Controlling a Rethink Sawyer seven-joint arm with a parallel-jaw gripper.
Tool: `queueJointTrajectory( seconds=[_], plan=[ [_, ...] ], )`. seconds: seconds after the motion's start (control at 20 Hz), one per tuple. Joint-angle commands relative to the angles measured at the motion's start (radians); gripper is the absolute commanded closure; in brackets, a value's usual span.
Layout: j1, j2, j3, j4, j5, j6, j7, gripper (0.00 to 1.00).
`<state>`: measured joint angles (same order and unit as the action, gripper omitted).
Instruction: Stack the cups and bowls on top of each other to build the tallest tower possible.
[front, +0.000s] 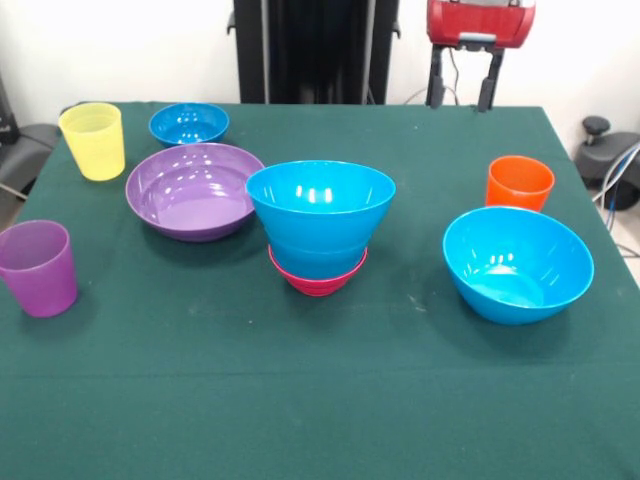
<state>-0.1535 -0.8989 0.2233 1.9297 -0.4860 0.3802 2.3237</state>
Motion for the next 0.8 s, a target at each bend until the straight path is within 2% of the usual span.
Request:
queueJointTrajectory(
  seconds=[0.05, 0.35, 0.5, 0.8],
  plan=[
    [0.039, 0.051, -0.037, 0.024, 0.011, -0.019, 0.112, 0.0],
    [0.037, 0.084, -0.049, -0.005, 0.002, -0.036, 0.091, 0.0],
    [0.065, 0.128, -0.079, -0.034, -0.012, -0.066, 0.112, 0.0],
    [0.15, 0.175, -0.126, -0.064, 0.024, -0.086, 0.167, 0.0]
  ],
)
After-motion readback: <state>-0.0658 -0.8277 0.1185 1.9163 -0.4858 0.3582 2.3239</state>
